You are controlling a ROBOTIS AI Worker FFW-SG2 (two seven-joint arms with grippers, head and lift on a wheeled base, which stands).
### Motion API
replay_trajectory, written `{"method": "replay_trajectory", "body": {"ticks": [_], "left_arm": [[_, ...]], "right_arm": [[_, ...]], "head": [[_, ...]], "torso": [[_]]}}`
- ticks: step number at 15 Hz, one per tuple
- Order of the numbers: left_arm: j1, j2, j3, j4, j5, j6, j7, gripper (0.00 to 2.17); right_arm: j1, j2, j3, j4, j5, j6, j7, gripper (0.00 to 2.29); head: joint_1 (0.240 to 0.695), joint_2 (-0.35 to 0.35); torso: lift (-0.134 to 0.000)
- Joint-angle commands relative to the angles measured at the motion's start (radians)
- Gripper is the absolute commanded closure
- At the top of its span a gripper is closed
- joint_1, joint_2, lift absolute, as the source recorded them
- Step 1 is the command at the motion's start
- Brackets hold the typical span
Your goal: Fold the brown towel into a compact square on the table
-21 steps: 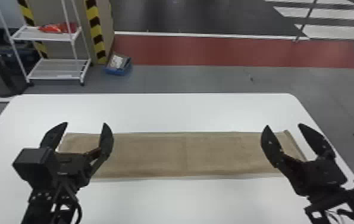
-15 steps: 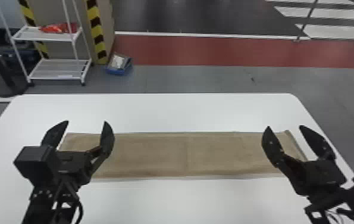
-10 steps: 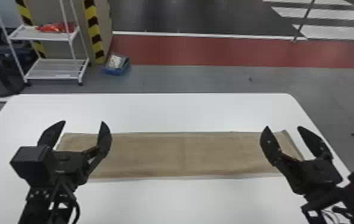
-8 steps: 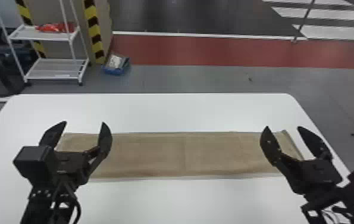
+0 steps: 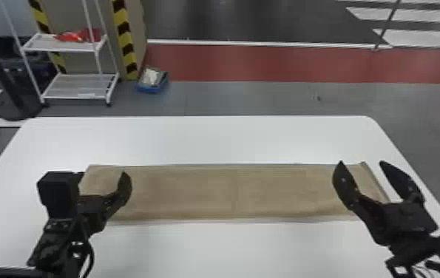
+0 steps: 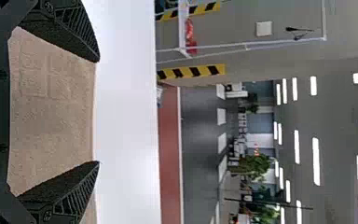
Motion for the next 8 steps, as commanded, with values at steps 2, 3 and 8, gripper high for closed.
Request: {"method": "replay_trajectory", "body": {"ticks": [2,3,8], "left_arm": [[-0.026,0.000,0.067,0.058,0.015,0.052,-0.004,0.13],[-0.028,0.000,0.081,0.067,0.020,0.052,-0.004,0.16],[-0.035,0.000,0.129,0.065,0.026,0.150,-0.038,0.22]], "right_arm": [[-0.004,-0.007,-0.003,0.024,-0.006,-0.003,0.001,0.09],[-0.004,-0.008,-0.003,0.032,-0.014,-0.006,0.003,0.09],[-0.004,-0.011,-0.003,0.044,-0.021,-0.012,0.003,0.09]], "head": [[0.695,-0.014],[0.695,0.009],[0.695,0.048]], "torso": [[-0.114],[-0.114],[-0.114]]}}
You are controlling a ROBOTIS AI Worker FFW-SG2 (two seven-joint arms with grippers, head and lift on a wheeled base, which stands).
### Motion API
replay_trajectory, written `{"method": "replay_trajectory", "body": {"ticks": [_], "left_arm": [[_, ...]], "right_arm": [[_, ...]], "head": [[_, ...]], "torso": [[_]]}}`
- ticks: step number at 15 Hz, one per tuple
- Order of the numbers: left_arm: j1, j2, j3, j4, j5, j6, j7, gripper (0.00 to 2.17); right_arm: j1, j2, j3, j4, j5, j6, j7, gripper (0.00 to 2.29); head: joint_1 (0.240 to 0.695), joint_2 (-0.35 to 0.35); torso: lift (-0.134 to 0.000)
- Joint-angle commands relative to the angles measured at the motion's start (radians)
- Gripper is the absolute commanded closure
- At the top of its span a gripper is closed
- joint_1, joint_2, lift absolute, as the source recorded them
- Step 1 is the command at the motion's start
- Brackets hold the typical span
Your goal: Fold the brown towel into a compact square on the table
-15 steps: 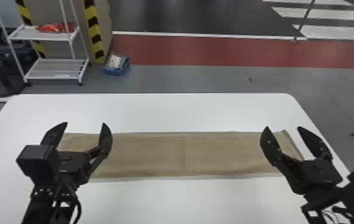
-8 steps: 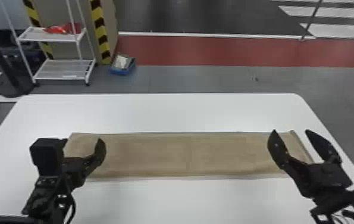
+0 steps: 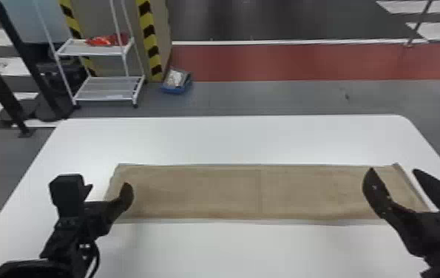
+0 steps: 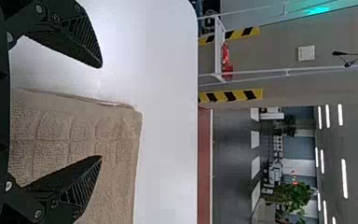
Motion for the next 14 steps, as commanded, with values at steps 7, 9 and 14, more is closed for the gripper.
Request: {"method": "replay_trajectory", "body": {"ticks": [7,9,14], "left_arm": [[-0.048,0.000,0.020,0.014,-0.012,0.212,-0.065,0.60],[-0.048,0.000,0.020,0.010,-0.012,0.230,-0.073,1.25],[-0.039,-0.003,0.018,-0.036,-0.012,0.212,-0.057,2.01]], "right_arm": [[-0.006,-0.011,0.006,0.014,-0.007,-0.001,0.002,0.09],[-0.006,-0.011,0.006,0.015,-0.011,-0.001,0.002,0.09],[-0.006,-0.011,0.006,0.028,-0.022,-0.001,0.002,0.09]], "head": [[0.695,0.063],[0.695,0.058],[0.695,0.055]], "torso": [[-0.114],[-0.114],[-0.114]]}}
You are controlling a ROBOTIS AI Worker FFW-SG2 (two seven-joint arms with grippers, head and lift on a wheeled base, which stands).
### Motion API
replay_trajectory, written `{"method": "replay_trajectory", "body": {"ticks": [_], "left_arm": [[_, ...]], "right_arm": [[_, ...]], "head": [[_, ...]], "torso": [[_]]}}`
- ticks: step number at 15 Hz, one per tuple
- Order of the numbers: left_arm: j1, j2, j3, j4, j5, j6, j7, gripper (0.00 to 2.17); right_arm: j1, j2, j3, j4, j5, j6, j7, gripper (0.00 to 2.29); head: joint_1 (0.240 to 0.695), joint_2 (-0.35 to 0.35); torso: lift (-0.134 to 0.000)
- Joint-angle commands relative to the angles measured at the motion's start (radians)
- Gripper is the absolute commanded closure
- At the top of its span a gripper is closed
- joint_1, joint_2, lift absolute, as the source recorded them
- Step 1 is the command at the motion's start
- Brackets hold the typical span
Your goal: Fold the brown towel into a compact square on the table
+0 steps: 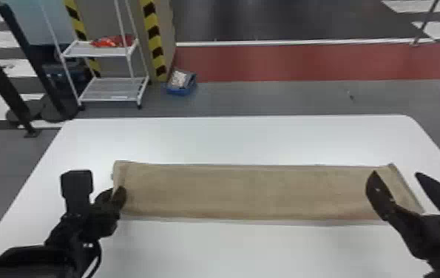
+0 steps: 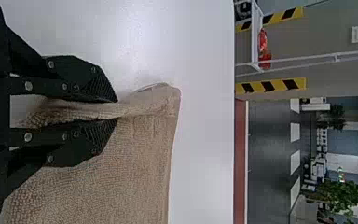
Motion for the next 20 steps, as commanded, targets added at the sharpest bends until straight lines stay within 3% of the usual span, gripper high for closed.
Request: {"method": "replay_trajectory", "body": {"ticks": [1,6,9,11,13,15,16,17,18,20], "left_arm": [[0.013,-0.003,0.000,-0.053,0.005,-0.023,0.007,2.01],[0.016,-0.019,-0.109,-0.224,0.003,0.056,0.052,2.01],[-0.025,-0.028,-0.261,-0.274,-0.002,0.109,0.107,2.01],[-0.067,-0.038,-0.396,-0.268,-0.015,0.112,0.185,2.00],[-0.085,-0.068,-0.537,-0.210,-0.081,0.099,0.280,2.00],[-0.102,-0.114,-0.626,-0.124,-0.111,0.066,0.310,1.97],[-0.111,-0.129,-0.659,-0.070,-0.118,0.020,0.311,1.58],[-0.113,-0.129,-0.695,-0.017,-0.124,-0.109,0.314,0.66],[-0.119,-0.129,-0.727,0.017,-0.129,-0.192,0.313,0.01],[-0.120,-0.129,-0.747,0.033,-0.115,-0.241,0.308,0.00]], "right_arm": [[-0.001,0.000,0.000,0.006,-0.001,0.000,0.000,0.09],[-0.014,-0.006,0.000,0.006,-0.009,-0.003,-0.003,0.09],[-0.021,-0.018,-0.022,0.006,-0.019,-0.006,-0.023,0.09],[-0.034,-0.025,-0.031,0.010,-0.039,-0.003,-0.034,0.09],[-0.055,-0.026,-0.009,0.023,-0.047,-0.009,-0.101,0.09],[-0.064,-0.043,-0.002,0.033,-0.064,-0.018,-0.129,0.09],[-0.078,-0.058,-0.003,0.058,-0.072,-0.021,-0.141,0.09],[-0.087,-0.071,-0.008,0.082,-0.090,-0.037,-0.167,0.09],[-0.087,-0.074,-0.011,0.087,-0.101,-0.040,-0.181,0.09],[-0.092,-0.072,-0.008,0.093,-0.099,-0.040,-0.186,0.09]], "head": [[0.695,0.055],[0.695,0.026],[0.695,-0.027],[0.695,-0.114],[0.695,-0.169],[0.695,-0.255],[0.695,-0.277],[0.695,-0.324],[0.695,-0.347],[0.695,-0.350]], "torso": [[-0.114],[-0.114],[-0.114],[-0.114],[-0.114],[-0.114],[-0.114],[-0.114],[-0.114],[-0.114]]}}
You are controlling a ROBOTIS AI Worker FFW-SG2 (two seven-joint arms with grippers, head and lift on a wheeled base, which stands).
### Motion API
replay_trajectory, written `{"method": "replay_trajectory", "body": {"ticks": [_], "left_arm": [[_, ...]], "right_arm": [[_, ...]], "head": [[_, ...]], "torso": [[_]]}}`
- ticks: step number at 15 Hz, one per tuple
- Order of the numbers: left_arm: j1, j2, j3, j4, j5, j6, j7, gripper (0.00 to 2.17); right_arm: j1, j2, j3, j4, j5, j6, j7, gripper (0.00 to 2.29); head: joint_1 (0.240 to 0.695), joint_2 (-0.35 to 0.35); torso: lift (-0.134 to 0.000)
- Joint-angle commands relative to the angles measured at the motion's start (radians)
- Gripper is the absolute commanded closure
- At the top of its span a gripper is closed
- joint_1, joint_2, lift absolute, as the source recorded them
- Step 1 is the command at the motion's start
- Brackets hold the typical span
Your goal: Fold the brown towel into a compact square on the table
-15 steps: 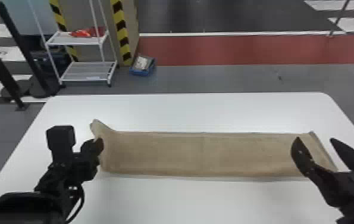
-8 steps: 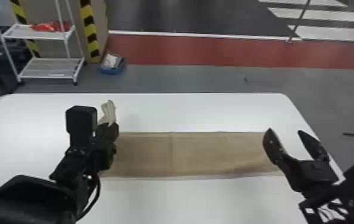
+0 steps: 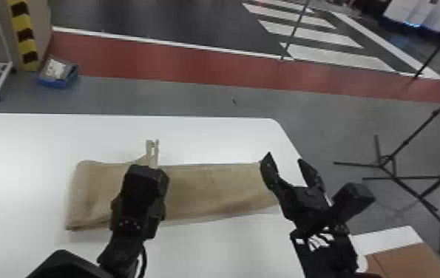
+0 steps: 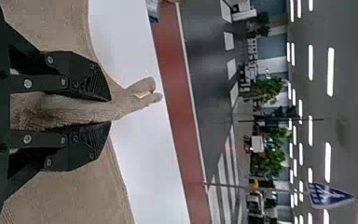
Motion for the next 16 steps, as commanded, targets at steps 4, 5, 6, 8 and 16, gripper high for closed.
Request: {"method": "replay_trajectory", "body": {"ticks": [4,5,6,8,16], "left_arm": [[0.026,-0.006,0.030,-0.016,0.013,-0.091,0.002,0.03],[0.043,-0.006,0.068,-0.027,0.013,-0.110,0.001,0.03],[0.060,-0.006,0.105,-0.029,0.012,-0.168,0.001,0.03],[0.084,0.029,0.197,-0.024,-0.004,-0.260,0.004,0.03],[0.187,0.084,0.386,-0.018,-0.047,-0.453,-0.004,0.04]], "right_arm": [[-0.024,0.005,0.036,0.027,0.015,0.005,0.001,0.09],[-0.028,0.005,0.049,0.033,0.020,0.017,0.005,0.09],[-0.038,0.005,0.065,0.044,0.030,0.038,0.016,0.14],[-0.074,0.002,0.092,0.075,0.050,0.121,0.066,0.24],[-0.124,0.011,0.250,0.075,0.162,0.388,0.099,0.29]], "head": [[0.695,-0.350],[0.695,-0.350],[0.695,-0.350],[0.695,-0.350],[0.695,-0.038]], "torso": [[-0.114],[-0.114],[-0.114],[-0.114],[-0.114]]}}
